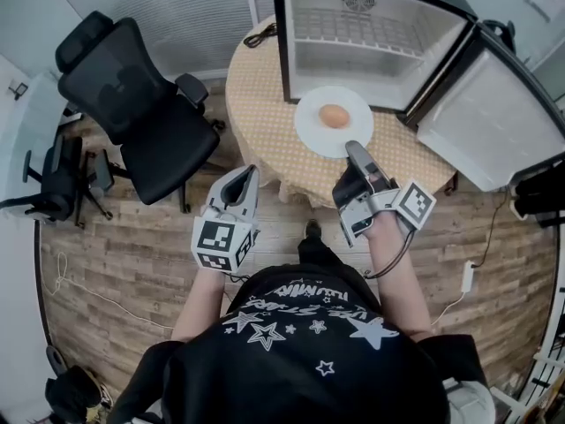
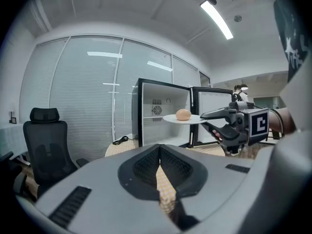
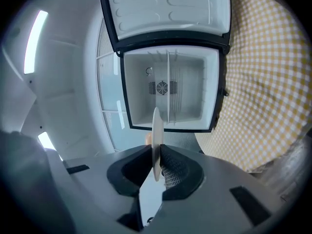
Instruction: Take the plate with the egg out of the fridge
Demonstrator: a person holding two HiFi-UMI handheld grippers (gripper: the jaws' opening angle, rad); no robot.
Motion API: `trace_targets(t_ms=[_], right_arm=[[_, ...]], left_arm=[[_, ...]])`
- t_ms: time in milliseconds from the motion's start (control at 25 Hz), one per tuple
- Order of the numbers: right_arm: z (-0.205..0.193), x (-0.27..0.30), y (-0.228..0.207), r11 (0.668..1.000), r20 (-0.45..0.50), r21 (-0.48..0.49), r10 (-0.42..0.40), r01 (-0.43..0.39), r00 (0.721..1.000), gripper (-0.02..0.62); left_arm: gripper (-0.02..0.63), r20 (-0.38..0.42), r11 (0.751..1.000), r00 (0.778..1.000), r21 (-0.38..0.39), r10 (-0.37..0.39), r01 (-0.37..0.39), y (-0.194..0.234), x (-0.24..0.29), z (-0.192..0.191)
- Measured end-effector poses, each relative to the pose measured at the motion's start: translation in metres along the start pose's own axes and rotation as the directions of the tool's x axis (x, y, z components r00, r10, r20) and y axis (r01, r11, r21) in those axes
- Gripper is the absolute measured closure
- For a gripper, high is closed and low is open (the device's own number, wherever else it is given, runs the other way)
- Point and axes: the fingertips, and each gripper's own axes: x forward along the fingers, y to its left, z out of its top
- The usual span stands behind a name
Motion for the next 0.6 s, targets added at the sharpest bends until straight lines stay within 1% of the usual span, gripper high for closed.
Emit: trace_targets(t_ms=[120,200,440,520,600], right_arm=[[-0.017,-0.045,0.007,1.0,0.037,-0.012,0.005,-0.004,0.999,0.538],[-0.024,-0.067,0.011,1.0,0.058,-0.02,0.006,-0.005,0.998,0.538],[-0.039,-0.108,0.015,0.999,0.112,-0.037,-0.007,0.011,0.994,0.538],[-0.045,-0.122,0.014,0.999,0.126,-0.037,-0.024,0.029,0.992,0.538],[-0.047,-0.136,0.012,0.998,0.145,-0.037,-0.043,0.049,0.988,0.538]], left_arm=[[0.6,0.017,1.0,0.999,0.015,-0.027,0.026,-0.023,-0.034,-0.006],[0.601,0.026,0.999,0.999,0.022,-0.044,0.044,-0.034,-0.047,-0.008],[0.601,0.036,0.994,0.994,0.033,-0.106,0.105,-0.053,-0.064,-0.013],[0.601,0.03,0.99,0.99,0.023,-0.139,0.139,-0.064,-0.07,-0.02],[0.601,0.017,0.983,0.983,0.031,-0.18,0.18,-0.078,-0.075,-0.027]])
